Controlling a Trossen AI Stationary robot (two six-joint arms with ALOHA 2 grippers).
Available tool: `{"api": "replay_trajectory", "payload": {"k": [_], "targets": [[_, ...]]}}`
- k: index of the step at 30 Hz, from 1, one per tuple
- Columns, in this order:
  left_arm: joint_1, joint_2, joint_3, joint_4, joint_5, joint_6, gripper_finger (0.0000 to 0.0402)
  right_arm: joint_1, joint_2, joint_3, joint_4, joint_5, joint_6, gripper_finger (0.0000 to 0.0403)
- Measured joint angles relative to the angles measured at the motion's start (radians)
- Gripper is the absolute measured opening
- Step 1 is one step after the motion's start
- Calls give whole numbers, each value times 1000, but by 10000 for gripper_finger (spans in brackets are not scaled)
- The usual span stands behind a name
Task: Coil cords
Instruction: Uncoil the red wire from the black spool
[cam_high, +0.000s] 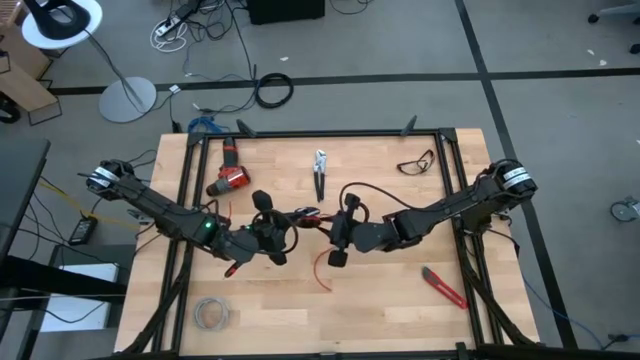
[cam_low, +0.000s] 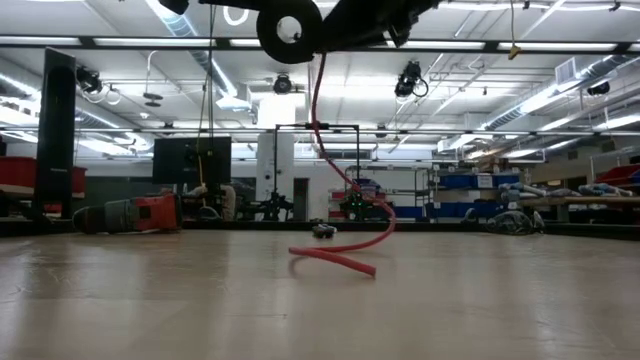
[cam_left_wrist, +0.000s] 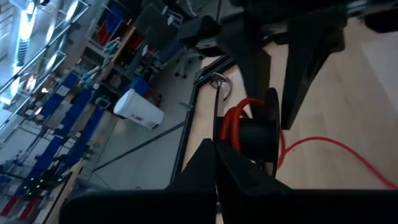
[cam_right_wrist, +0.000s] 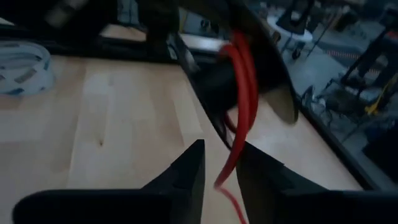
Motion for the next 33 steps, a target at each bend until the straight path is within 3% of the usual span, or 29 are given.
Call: {"api": "replay_trajectory", "payload": {"k": [10,17,26,33], "targets": [[3,0,0,-2,-38,-7,0,33,1,-1,177,-5,-128,59],[3,0,0,61,-64,-6,0,43,1,-1,294,-79,-199,58],[26,-1,0,138,-91,-9,0,45,1,-1,297,-183,-198,55],[41,0,0,175,-62,-10,0,48,1,-1,298,-191,-202,57]]}}
